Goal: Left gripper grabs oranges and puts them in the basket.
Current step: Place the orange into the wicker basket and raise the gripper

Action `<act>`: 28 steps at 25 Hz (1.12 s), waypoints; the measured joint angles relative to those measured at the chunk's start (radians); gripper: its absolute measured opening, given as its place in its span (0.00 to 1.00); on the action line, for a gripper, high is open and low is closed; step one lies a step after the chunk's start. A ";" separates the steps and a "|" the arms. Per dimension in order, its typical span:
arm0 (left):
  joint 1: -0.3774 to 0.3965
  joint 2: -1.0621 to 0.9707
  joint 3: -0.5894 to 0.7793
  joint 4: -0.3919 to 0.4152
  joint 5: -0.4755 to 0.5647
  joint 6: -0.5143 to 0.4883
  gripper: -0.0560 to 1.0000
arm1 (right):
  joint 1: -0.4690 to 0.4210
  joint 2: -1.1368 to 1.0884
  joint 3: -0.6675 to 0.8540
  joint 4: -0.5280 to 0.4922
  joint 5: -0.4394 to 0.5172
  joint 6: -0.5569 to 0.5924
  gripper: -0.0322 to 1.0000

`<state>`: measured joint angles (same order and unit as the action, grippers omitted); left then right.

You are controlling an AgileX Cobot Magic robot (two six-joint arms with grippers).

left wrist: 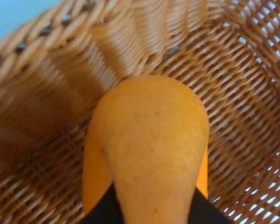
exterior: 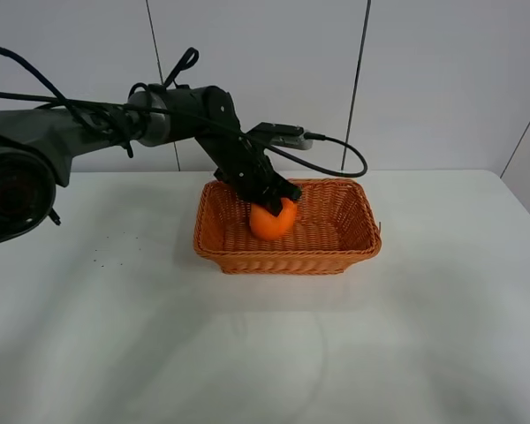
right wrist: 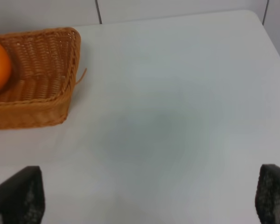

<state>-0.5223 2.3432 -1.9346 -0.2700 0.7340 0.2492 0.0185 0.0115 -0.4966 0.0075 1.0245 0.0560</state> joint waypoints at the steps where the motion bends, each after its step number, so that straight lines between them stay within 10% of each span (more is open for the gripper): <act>1: -0.001 0.008 0.000 -0.002 -0.001 0.004 0.28 | 0.000 0.000 0.000 0.000 0.000 0.000 0.70; 16: -0.004 0.034 0.000 -0.010 -0.044 0.033 0.29 | 0.000 0.000 0.000 0.000 0.000 0.000 0.70; 28: -0.004 0.034 0.000 -0.006 -0.035 0.033 0.89 | 0.000 0.000 0.000 0.000 0.000 0.000 0.70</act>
<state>-0.5262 2.3776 -1.9346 -0.2764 0.6992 0.2825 0.0185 0.0115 -0.4966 0.0075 1.0245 0.0560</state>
